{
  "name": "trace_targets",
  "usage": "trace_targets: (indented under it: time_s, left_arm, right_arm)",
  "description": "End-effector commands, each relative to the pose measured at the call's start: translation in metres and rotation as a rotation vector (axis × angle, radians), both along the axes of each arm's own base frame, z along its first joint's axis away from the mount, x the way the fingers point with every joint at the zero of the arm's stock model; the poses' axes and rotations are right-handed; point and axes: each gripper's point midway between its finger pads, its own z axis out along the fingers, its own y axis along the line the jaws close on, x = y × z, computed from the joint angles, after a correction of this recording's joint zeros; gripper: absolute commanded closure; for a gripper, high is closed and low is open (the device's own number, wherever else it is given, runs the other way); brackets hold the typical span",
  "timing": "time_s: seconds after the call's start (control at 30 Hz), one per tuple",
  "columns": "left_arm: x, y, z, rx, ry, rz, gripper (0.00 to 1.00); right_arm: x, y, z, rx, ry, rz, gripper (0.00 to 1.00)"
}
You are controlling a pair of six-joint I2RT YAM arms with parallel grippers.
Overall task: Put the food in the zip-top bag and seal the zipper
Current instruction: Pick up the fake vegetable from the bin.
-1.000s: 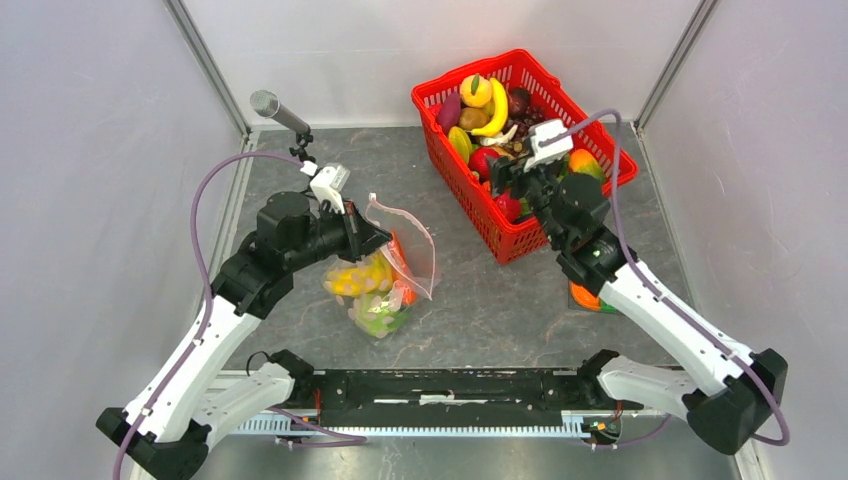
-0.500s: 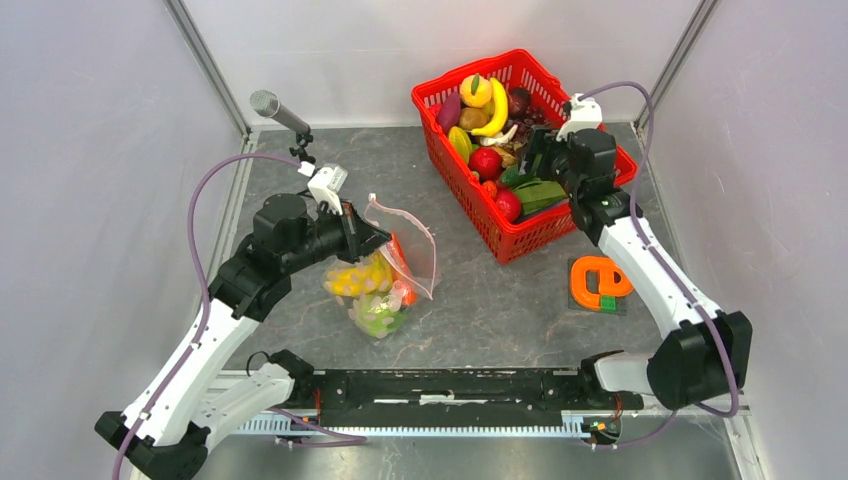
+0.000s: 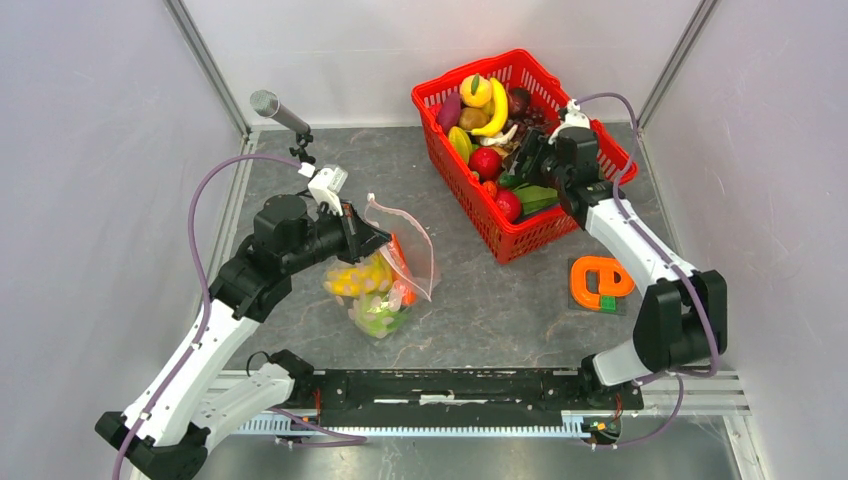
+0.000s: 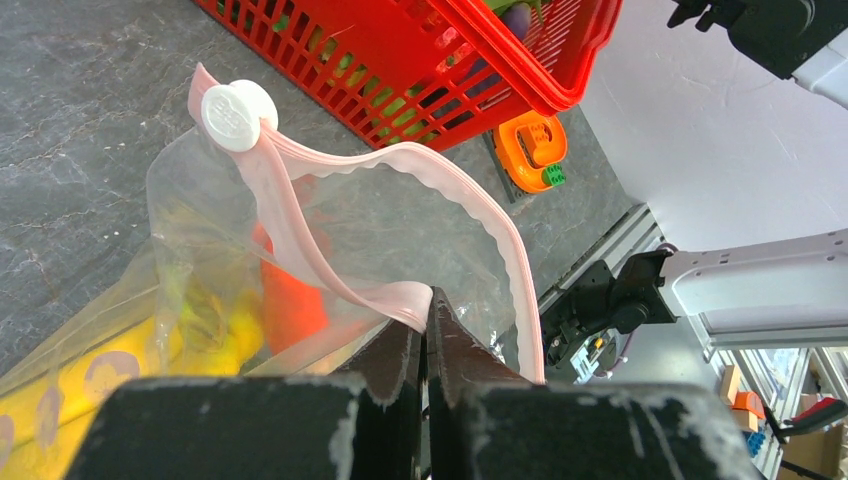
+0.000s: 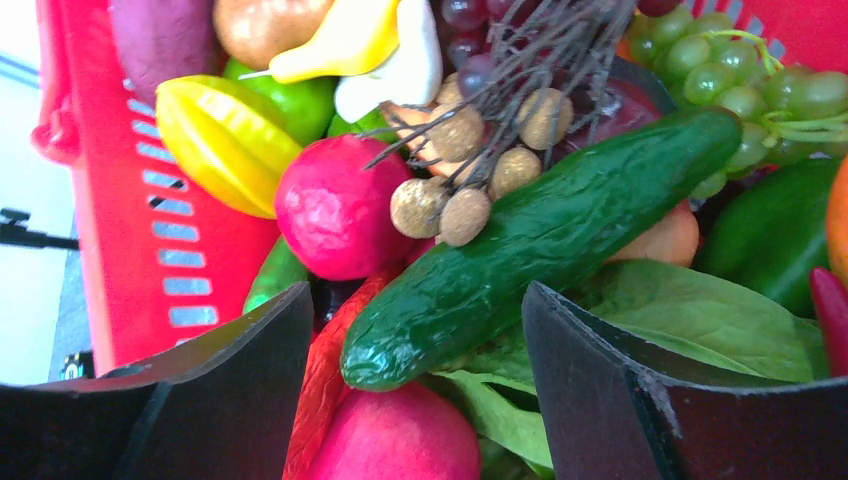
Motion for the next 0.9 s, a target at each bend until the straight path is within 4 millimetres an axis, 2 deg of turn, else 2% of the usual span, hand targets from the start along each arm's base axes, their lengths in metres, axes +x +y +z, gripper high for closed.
trace_targets:
  time_s: [0.0,0.3,0.5,0.67,0.87]
  left_arm:
    - [0.001,-0.002,0.016,-0.03,-0.07,-0.011,0.98]
    - [0.002,-0.001,0.015,-0.029,-0.07,-0.003,0.98]
    - [0.005,-0.001,0.014,-0.025,-0.071,0.004,0.98]
    - [0.005,-0.005,0.014,-0.034,-0.064,-0.012,0.98]
    - [0.005,-0.001,0.013,-0.025,-0.072,0.002,0.98]
  right_arm:
    - [0.013,0.001,0.017,0.03,-0.007,-0.092,0.2]
    - [0.011,0.008,0.005,-0.024,0.047,-0.176,0.19]
    - [0.0,-0.01,0.0,-0.037,0.039,-0.338,0.2]
    - [0.015,-0.02,-0.008,-0.058,0.062,-0.439,0.26]
    - [0.03,-0.006,-0.015,0.02,0.064,-0.425,0.34]
